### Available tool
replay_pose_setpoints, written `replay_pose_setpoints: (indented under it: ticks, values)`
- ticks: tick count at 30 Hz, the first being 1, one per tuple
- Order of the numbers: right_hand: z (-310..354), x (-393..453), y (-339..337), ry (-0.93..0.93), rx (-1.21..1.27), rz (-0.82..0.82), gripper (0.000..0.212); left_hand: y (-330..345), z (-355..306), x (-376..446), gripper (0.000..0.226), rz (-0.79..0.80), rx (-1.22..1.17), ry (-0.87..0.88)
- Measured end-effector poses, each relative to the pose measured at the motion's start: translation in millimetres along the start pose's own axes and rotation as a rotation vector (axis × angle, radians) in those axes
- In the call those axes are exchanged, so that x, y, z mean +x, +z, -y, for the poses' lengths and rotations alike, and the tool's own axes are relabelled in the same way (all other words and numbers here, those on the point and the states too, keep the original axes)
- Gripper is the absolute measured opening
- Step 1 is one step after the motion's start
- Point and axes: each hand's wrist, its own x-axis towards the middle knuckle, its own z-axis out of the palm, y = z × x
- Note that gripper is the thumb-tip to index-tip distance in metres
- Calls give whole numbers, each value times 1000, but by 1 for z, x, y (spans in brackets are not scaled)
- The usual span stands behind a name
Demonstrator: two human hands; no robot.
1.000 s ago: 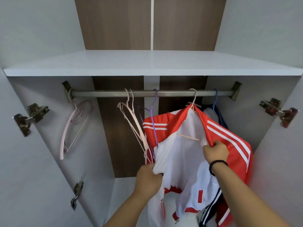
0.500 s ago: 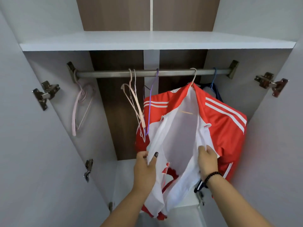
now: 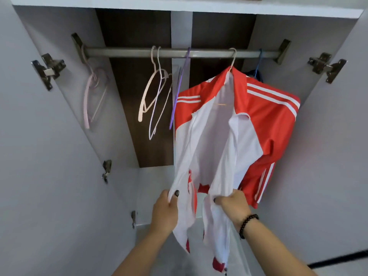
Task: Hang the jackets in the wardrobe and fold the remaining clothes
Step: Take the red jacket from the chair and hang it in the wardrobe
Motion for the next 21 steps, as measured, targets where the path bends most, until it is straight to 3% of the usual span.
replay_pose_setpoints:
  ticks: [3,7,10,12,14,17,21]
  values:
    - [-29,-20,-1,20,-87,13,8,2,7,-19,16,-57,-126,-29]
    - [-55,-51,-15,0,-56,-51,24,10,4,-48,27,29,-346,-70]
    - [-65,-78,-34,-49,-20,-44,23,9,4,-69,31,257,-443,-94]
    - [-73,-98,-46,-73,-6,13,15,8,9,-84,34,431,-348,-93]
    - [-82,-119,-57,-89,9,40,15,12,17,-102,31,464,-148,-76]
    - [-96,-143,-73,-139,28,-8,17,23,31,-129,30,378,-219,-106]
    - [-116,-166,-81,-186,42,-82,19,41,39,-159,20,-84,-348,-109]
